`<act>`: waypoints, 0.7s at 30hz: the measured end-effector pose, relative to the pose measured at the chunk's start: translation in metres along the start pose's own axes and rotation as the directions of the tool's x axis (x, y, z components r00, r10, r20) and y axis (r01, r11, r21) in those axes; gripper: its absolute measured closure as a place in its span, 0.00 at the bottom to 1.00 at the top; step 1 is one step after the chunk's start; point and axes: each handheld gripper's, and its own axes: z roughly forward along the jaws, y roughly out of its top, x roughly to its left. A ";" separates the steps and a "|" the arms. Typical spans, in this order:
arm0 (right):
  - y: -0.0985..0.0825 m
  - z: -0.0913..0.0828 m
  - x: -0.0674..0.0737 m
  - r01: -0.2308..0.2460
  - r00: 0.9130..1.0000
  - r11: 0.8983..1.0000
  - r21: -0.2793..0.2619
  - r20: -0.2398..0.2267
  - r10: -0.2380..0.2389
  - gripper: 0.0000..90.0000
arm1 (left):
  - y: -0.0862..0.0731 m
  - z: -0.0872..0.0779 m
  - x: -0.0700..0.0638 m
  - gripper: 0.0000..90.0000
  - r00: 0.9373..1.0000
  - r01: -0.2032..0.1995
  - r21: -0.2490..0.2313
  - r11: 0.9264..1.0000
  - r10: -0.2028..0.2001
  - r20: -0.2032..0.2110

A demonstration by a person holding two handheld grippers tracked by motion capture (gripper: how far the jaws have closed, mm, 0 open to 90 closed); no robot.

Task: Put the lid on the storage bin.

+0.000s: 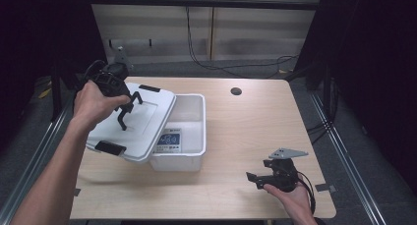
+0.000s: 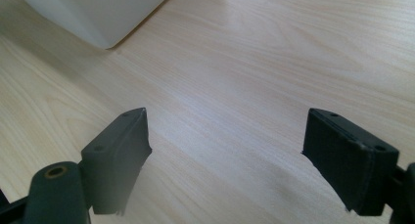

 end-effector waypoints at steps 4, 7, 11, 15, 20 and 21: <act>0.000 0.000 0.000 0.000 1.000 1.000 0.000 0.000 0.000 0.19 | 0.003 0.001 -0.011 0.94 1.000 -0.019 0.005 1.000 0.019 0.002; 0.000 0.000 0.000 0.000 1.000 1.000 0.001 0.000 0.000 0.19 | 0.005 0.001 -0.016 0.94 0.999 -0.028 0.004 1.000 0.028 0.017; 0.000 0.000 0.000 -0.001 1.000 1.000 0.000 -0.001 0.001 0.19 | 0.007 0.003 -0.025 0.94 1.000 -0.024 0.004 1.000 0.024 0.017; 0.000 0.000 -0.001 -0.003 1.000 1.000 0.002 0.000 0.003 0.18 | 0.009 0.000 -0.033 0.94 0.999 -0.026 -0.017 1.000 0.027 0.038; 0.000 0.000 -0.001 -0.006 1.000 1.000 0.002 0.001 0.006 0.18 | 0.012 0.001 -0.041 0.94 0.998 -0.038 -0.018 0.999 0.039 0.050; 0.000 0.000 -0.001 -0.006 1.000 1.000 0.002 0.001 0.006 0.18 | 0.013 0.002 -0.043 0.94 0.998 -0.039 -0.014 0.999 0.040 0.051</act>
